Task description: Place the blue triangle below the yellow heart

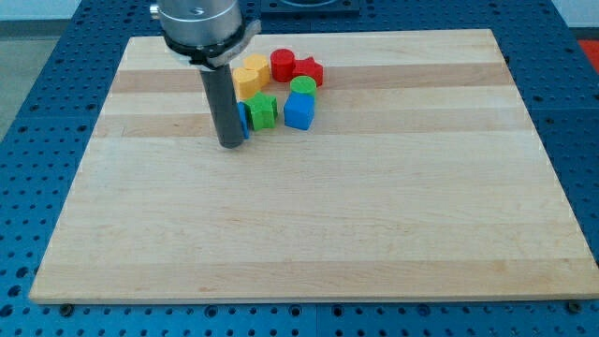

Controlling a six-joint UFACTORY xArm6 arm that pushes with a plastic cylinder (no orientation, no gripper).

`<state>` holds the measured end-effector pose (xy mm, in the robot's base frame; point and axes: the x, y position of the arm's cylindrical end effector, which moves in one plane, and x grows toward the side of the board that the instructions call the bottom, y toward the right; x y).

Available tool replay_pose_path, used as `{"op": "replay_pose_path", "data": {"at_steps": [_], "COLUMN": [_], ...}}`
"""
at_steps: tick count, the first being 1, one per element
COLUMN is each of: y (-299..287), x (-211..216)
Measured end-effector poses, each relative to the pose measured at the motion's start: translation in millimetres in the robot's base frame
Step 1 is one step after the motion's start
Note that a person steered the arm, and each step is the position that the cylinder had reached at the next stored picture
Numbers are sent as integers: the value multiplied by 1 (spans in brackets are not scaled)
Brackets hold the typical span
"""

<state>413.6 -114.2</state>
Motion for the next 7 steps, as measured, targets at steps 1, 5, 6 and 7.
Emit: {"op": "replay_pose_path", "data": {"at_steps": [1,5,6,7], "y": [-14,-17,-17,-16], "x": [-12,-61,-72,-83]}}
